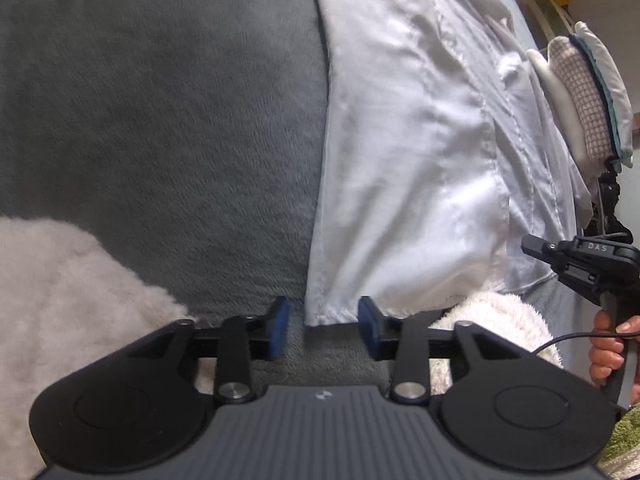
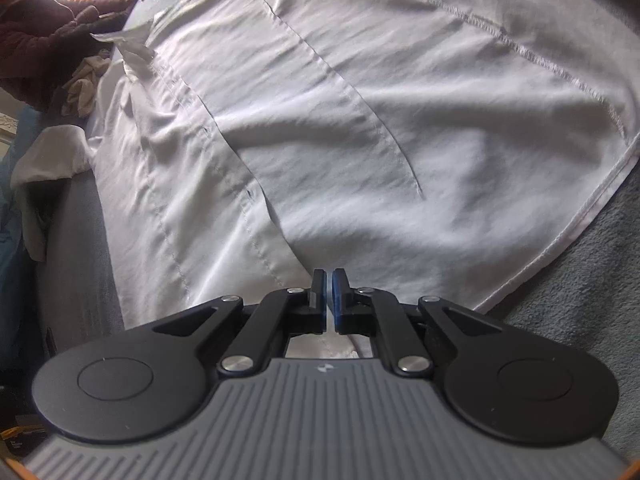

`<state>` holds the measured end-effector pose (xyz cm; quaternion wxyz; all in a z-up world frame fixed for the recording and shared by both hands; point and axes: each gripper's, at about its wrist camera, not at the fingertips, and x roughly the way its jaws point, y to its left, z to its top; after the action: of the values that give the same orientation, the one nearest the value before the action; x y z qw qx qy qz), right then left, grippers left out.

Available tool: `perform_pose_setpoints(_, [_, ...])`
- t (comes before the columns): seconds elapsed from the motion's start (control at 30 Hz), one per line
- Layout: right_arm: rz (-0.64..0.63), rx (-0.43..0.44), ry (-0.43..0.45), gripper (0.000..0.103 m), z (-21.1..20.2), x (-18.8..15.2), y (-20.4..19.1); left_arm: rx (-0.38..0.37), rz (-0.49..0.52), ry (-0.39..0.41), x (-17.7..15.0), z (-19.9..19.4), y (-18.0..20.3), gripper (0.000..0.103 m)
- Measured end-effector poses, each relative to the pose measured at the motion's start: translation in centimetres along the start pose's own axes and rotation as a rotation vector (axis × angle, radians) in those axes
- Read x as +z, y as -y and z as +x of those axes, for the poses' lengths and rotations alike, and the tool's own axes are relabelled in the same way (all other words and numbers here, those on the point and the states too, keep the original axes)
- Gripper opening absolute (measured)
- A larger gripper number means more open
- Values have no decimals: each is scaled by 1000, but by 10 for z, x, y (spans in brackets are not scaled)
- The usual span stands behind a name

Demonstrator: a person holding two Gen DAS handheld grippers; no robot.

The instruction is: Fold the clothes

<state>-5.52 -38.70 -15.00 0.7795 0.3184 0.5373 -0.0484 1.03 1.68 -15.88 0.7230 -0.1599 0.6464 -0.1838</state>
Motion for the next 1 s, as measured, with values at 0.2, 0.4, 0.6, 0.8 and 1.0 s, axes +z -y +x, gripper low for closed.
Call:
perform_pose_setpoints(0.2, [-24,60,89,4,-15,16,-13,46,87,98,27,-19,14,50])
perform_pose_setpoints(0.4, [-77,64,145,4,4,54,-32,95,185,156,62,-3,36,52])
perform_pose_setpoints(0.6, [-245,-18,205,4,42,112,-62,199,295,99,56,39,49,51])
perform_pose_setpoints(0.8, [-407,-155,163,0,119,176,-84,269,459,123,38,45,58,51])
perform_pose_setpoints(1.0, [-357,-230,270,0,121,241,-87,261,511,118,34,43,54,51])
